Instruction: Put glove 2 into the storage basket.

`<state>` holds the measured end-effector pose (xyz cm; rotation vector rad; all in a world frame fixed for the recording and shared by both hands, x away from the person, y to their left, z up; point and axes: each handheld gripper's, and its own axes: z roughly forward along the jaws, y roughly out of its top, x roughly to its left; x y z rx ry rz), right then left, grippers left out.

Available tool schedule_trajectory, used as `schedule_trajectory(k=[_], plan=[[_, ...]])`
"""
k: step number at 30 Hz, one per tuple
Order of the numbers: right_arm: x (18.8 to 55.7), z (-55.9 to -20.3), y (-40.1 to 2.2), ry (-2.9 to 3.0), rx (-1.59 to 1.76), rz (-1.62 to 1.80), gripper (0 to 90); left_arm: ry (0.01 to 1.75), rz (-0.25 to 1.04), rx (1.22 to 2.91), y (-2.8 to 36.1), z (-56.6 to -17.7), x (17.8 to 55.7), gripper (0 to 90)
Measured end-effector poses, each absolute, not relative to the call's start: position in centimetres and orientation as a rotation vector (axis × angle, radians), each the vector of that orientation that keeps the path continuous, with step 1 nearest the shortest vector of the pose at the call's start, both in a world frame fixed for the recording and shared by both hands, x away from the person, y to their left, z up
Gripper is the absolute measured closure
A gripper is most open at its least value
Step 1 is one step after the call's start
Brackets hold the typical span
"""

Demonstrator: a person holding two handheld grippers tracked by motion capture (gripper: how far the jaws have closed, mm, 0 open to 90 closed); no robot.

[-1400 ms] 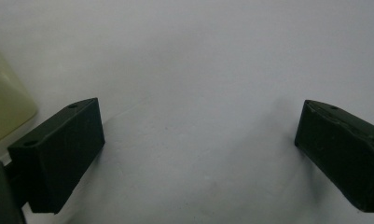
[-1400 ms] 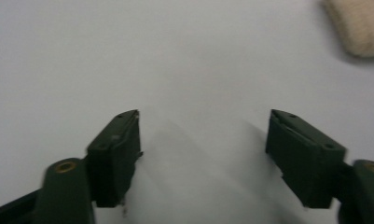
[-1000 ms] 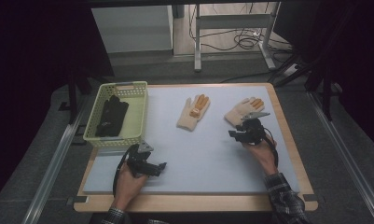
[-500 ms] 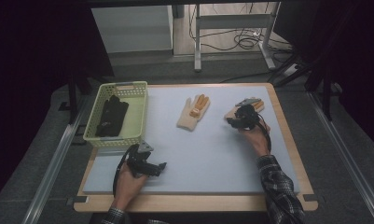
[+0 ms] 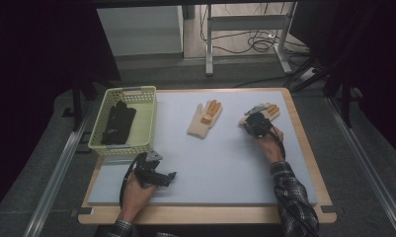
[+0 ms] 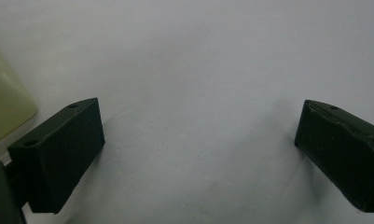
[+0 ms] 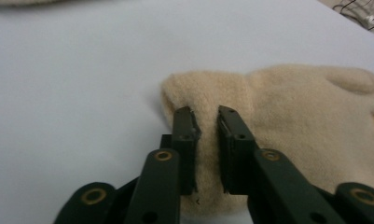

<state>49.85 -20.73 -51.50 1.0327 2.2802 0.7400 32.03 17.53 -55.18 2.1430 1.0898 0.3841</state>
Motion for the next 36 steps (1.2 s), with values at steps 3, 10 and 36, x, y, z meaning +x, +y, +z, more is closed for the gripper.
schedule_trajectory(k=[3, 10, 36], plan=[[49.6, -51.0, -21.3, 2.295, 1.053, 0.8, 80.6, 1.089, 0.384, 2.144, 17.5, -55.2, 32.0, 1.4], [46.3, -49.2, -21.3, 2.39, 1.005, 0.966, 80.3, 1.09, 0.384, 2.144, 17.5, -55.2, 32.0, 1.4], [45.8, -51.6, -19.7, 2.229, 1.353, 0.87, 20.6, 1.09, 0.385, 2.143, 17.5, -55.2, 32.0, 1.5]])
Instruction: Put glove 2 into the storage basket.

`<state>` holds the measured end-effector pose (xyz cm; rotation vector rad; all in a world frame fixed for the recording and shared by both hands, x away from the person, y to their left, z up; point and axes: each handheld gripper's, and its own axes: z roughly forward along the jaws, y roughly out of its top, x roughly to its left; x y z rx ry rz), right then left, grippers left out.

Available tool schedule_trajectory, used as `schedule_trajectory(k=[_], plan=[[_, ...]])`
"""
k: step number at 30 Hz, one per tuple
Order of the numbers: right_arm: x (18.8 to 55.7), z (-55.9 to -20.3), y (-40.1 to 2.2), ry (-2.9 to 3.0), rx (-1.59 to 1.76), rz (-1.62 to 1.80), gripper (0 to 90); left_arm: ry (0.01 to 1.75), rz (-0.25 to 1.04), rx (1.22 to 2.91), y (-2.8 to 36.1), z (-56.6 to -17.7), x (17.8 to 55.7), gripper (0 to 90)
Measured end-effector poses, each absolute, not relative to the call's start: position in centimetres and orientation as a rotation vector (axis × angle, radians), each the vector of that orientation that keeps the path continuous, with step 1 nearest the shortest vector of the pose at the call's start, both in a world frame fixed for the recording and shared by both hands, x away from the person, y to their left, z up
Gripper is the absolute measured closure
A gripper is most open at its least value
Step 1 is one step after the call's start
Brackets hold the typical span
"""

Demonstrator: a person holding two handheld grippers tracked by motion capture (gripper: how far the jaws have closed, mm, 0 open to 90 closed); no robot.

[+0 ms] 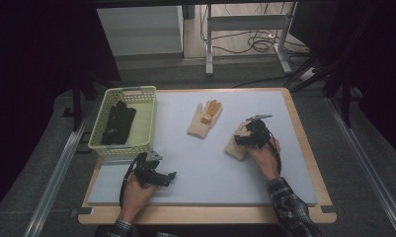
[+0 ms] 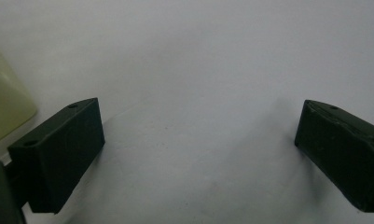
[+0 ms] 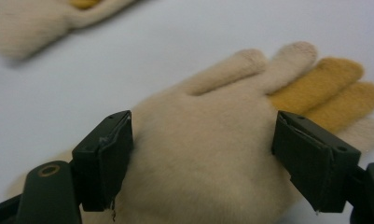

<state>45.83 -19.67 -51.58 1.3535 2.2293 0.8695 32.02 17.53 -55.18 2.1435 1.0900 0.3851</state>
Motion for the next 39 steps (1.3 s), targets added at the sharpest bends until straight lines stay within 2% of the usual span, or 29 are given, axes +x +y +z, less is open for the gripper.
schedule_trajectory(k=[1, 2, 5, 8, 12, 18, 25, 30, 32, 35, 37, 39], plan=[[45.9, -51.8, -19.5, 2.223, 1.345, 0.847, 22.0, 1.09, 0.385, 2.143, 17.5, -55.2, 32.0, 1.5], [45.9, -52.0, -19.4, 2.217, 1.317, 0.818, 27.0, 1.09, 0.385, 2.143, 17.5, -55.2, 32.0, 1.4], [45.4, -51.9, -19.1, 2.202, 1.249, 0.764, 47.5, 1.09, 0.385, 2.143, 17.5, -55.2, 32.0, 1.5], [45.2, -51.9, -19.4, 2.204, 1.213, 0.765, 55.8, 1.09, 0.385, 2.144, 17.5, -55.2, 32.0, 1.4], [44.9, -51.6, -20.0, 2.227, 1.185, 0.809, 59.3, 1.09, 0.385, 2.143, 17.5, -55.2, 32.0, 1.5], [43.2, -50.1, -19.6, 2.273, 1.12, 0.919, 59.1, 1.091, 0.385, 2.144, 17.5, -55.2, 32.0, 1.4], [39.4, -48.1, -16.4, 2.394, 0.931, 1.031, 58.3, 1.087, 0.387, 2.146, 17.5, -55.2, 32.0, 1.5], [37.4, -48.5, -14.2, 2.504, 0.829, 1.078, 56.2, 1.09, 0.385, 2.145, 17.5, -55.2, 32.0, 1.5], [37.0, -49.6, -13.5, 2.553, 0.819, 1.051, 51.5, 1.087, 0.387, 2.146, 17.6, -55.2, 32.0, 1.5], [36.9, -50.9, -13.0, 2.601, 0.823, 1.036, 38.4, 1.091, 0.385, 2.142, 17.5, -55.2, 32.0, 1.5], [37.1, -50.6, -13.3, 2.595, 0.845, 1.078, 31.0, 1.088, 0.387, 2.143, 17.5, -55.2, 32.0, 1.5], [37.4, -49.8, -14.0, 2.571, 0.866, 1.128, 28.8, 1.087, 0.387, 2.146, 17.5, -55.2, 32.0, 1.5]])
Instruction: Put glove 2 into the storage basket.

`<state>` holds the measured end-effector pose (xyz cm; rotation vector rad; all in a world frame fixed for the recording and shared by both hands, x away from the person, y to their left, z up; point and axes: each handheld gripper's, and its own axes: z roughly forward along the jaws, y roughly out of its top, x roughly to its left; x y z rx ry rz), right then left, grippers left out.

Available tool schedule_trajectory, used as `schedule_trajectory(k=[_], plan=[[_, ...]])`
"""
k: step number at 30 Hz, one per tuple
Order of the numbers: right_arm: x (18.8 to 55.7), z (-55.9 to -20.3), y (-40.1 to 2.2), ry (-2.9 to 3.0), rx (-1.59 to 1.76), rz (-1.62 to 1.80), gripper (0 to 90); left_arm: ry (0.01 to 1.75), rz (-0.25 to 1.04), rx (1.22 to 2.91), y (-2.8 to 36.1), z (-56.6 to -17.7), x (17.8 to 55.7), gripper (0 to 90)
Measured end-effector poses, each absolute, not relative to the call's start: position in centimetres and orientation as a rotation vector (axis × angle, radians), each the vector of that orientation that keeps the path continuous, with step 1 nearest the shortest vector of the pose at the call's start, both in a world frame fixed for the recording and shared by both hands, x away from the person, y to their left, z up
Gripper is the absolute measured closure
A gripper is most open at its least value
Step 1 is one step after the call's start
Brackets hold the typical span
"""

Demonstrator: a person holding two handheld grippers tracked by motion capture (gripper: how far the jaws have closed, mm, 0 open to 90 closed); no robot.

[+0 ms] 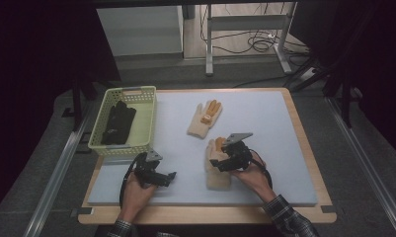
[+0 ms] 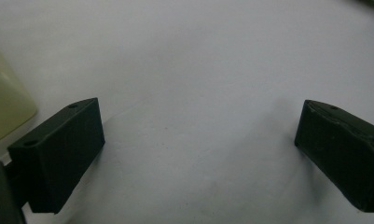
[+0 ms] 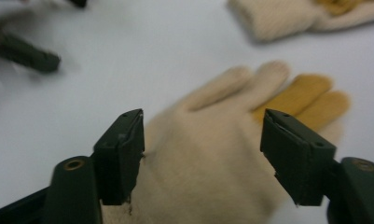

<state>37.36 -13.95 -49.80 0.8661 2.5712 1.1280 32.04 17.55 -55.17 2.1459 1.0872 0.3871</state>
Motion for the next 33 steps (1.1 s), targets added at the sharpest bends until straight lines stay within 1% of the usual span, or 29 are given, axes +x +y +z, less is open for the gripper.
schedule_trajectory(k=[3, 6, 9, 11, 20, 27, 33], plan=[[38.0, -48.9, -14.9, 2.522, 0.9, 1.167, 28.4, 1.087, 0.387, 2.146, 17.5, -55.2, 32.0, 1.5], [38.8, -49.1, -15.6, 2.511, 0.937, 1.157, 29.0, 1.09, 0.385, 2.144, 17.5, -55.2, 32.0, 1.5], [39.9, -49.9, -15.9, 2.518, 0.97, 1.132, 34.5, 1.09, 0.385, 2.144, 17.5, -55.2, 32.0, 1.5], [40.5, -50.2, -15.8, 2.519, 0.98, 1.119, 36.4, 1.09, 0.385, 2.144, 17.5, -55.2, 32.0, 1.5], [44.9, -49.6, -13.8, 2.446, 1.07, 1.18, 37.4, 1.089, 0.386, 2.144, 17.5, -55.2, 32.0, 1.5], [48.4, -49.7, -12.2, 2.428, 1.046, 1.142, 39.2, 1.089, 0.386, 2.144, 17.5, -55.2, 32.0, 1.5], [50.4, -49.9, -10.9, 2.422, 1.006, 1.108, 40.8, 1.088, 0.387, 2.146, 17.5, -55.2, 32.0, 1.5]])
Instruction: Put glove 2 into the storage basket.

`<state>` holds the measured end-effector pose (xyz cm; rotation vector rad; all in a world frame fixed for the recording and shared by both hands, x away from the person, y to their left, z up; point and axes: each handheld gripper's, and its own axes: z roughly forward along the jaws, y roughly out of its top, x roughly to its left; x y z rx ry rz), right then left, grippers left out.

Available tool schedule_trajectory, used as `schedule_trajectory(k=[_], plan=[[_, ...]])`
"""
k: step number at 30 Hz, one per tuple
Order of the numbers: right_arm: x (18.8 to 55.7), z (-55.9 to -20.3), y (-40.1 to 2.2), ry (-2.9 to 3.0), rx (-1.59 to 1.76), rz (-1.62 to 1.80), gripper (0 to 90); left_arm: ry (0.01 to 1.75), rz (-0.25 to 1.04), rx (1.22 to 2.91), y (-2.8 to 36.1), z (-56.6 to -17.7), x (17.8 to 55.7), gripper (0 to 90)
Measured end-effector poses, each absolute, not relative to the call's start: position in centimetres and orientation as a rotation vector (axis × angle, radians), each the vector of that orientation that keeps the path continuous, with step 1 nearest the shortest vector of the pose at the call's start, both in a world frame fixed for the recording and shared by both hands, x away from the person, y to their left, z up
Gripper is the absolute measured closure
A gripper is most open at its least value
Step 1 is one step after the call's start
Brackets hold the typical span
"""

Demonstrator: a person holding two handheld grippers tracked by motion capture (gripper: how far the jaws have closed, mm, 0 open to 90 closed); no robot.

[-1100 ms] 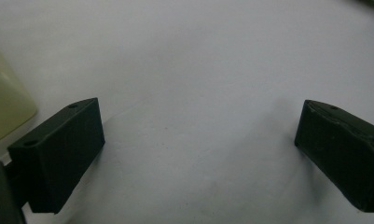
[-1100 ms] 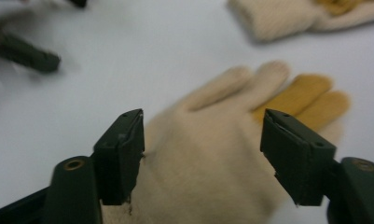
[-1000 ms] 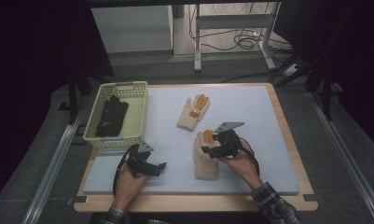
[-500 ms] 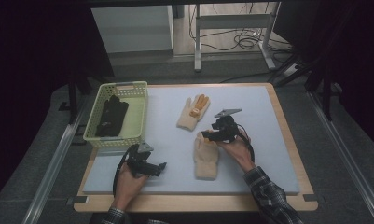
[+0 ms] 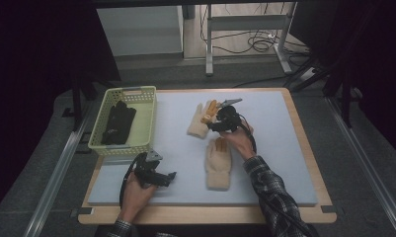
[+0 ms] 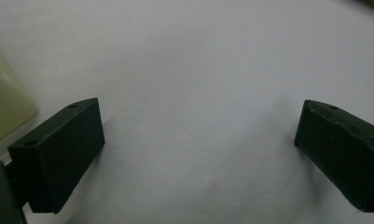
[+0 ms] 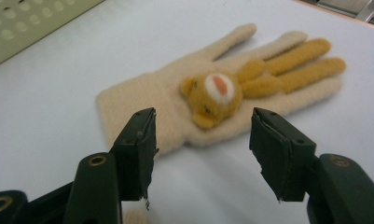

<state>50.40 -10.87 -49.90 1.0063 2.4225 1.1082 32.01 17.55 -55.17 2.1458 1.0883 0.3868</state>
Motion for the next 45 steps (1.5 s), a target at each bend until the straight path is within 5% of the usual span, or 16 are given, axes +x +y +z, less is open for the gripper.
schedule_trajectory(k=[17, 22, 45], plan=[[54.3, -52.5, -7.4, 2.434, 0.964, 0.992, 41.2, 1.088, 0.386, 2.142, 17.5, -55.2, 32.0, 1.5], [54.3, -52.8, -7.3, 2.424, 0.964, 0.958, 55.1, 1.088, 0.386, 2.142, 17.5, -55.2, 32.0, 1.5], [50.3, -47.1, -8.6, 2.462, 0.866, 1.109, 59.7, 1.087, 0.388, 2.144, 17.5, -55.2, 32.0, 1.5]])
